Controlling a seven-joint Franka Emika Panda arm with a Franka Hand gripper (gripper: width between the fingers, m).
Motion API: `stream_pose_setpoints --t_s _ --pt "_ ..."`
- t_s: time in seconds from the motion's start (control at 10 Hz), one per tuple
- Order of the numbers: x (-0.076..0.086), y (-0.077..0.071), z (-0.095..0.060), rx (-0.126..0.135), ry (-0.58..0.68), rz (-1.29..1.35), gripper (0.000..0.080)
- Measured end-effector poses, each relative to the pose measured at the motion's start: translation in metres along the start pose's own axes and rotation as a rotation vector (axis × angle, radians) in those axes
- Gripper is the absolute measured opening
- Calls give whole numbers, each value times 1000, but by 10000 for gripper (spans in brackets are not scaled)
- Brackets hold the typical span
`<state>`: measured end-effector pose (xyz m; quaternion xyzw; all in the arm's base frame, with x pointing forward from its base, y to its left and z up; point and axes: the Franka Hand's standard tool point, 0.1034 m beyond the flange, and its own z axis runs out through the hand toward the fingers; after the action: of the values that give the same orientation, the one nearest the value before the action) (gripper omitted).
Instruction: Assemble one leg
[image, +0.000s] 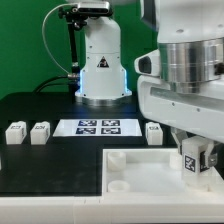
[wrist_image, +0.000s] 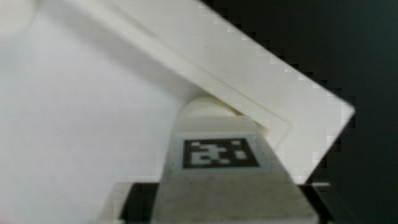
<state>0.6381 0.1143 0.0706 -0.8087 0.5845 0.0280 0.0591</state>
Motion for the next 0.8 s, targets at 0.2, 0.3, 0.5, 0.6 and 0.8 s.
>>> stream_pose_setpoints --t_s 0.2,0.3,0.5,0.6,0.8 --pt "1 0 1 9 -19 209 290" --pt "1 1 2 17 -17 313 290" --pt "1 1 2 18 -17 297 290" --pt "1 1 2 18 -15 232 447" --pt "-2 0 3 16 -4 -101 572"
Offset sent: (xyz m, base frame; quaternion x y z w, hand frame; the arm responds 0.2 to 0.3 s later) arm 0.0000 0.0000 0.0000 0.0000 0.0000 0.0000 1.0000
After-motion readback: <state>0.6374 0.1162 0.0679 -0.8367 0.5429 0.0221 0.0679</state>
